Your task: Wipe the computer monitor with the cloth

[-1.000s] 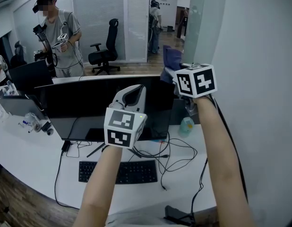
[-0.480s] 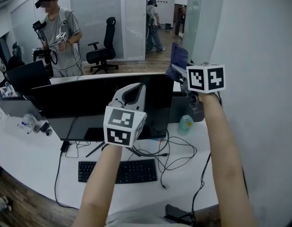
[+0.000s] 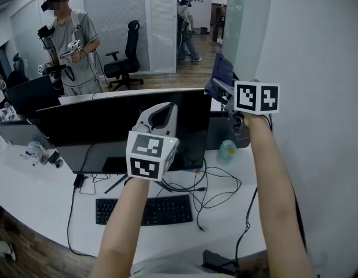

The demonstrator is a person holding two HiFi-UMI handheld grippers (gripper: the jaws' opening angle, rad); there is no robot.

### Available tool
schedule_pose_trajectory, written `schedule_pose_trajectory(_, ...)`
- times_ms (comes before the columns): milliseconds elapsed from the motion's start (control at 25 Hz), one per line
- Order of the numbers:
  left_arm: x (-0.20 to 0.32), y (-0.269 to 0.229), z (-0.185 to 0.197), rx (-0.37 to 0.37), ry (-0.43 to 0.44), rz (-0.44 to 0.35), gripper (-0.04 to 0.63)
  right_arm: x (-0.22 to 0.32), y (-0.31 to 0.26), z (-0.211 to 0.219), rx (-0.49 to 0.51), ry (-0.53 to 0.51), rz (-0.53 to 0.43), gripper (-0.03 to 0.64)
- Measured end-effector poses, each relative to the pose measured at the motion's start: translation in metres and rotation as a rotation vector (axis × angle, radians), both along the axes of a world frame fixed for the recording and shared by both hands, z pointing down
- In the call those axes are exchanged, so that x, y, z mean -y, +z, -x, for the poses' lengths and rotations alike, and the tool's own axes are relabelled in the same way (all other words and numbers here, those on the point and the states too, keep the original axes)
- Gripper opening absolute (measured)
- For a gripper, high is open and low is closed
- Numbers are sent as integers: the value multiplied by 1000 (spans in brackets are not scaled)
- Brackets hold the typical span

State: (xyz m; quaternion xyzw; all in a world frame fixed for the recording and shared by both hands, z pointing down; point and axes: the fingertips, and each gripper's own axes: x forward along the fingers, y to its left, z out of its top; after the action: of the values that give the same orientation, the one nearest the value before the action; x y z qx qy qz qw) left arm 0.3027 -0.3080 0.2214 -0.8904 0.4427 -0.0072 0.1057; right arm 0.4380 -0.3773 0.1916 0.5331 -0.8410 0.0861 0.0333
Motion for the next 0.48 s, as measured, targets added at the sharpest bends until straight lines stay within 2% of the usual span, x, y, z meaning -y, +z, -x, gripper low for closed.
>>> schedule_pose_trajectory(480, 0, 4, -1, 7, 1, 6, 9, -4, 8, -7, 111, 8, -15, 92)
